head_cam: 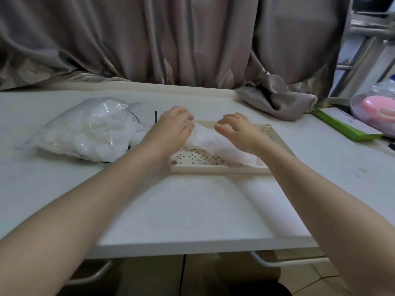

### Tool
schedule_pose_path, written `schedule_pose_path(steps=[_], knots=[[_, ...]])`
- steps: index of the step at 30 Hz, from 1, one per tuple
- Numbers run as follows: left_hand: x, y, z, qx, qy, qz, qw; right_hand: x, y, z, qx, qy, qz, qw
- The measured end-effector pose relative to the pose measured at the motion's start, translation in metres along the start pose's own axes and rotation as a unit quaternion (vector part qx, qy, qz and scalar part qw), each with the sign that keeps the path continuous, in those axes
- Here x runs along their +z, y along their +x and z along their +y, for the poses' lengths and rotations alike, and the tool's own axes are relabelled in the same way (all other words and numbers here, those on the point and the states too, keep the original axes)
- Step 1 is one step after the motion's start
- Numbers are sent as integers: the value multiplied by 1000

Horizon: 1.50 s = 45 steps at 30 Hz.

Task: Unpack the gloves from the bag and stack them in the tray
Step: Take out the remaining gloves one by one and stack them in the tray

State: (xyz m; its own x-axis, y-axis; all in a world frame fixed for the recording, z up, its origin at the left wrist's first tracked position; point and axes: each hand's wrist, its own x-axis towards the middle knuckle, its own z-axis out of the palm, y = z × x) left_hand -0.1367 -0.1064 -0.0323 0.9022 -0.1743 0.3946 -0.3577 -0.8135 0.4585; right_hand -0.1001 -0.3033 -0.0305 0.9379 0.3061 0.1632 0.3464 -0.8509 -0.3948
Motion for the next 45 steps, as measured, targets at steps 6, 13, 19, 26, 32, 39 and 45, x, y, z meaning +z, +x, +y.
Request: schedule_pose_path(steps=[6,13,19,26,32,39,45], knots=[[-53,-12,-54,20,156,71,985,45,4,-87,-87,56,50,993],[-49,-28,-111,-128,85,44,987,95,46,-140,-15,55,-37,998],[-45,-26,-118,-108,108,20,988,117,60,-153,9,62,-54,997],[-29,-27,-120,-134,185,8,974,103,51,-146,17,303,38,952],[-28,-24,-120,-141,166,68,974,71,47,-137,64,528,151,833],[-34,-35,-114,-149,154,30,976,56,47,-119,123,771,172,601],[-35,-38,-115,-169,154,34,973,60,44,-124,60,820,98,560]])
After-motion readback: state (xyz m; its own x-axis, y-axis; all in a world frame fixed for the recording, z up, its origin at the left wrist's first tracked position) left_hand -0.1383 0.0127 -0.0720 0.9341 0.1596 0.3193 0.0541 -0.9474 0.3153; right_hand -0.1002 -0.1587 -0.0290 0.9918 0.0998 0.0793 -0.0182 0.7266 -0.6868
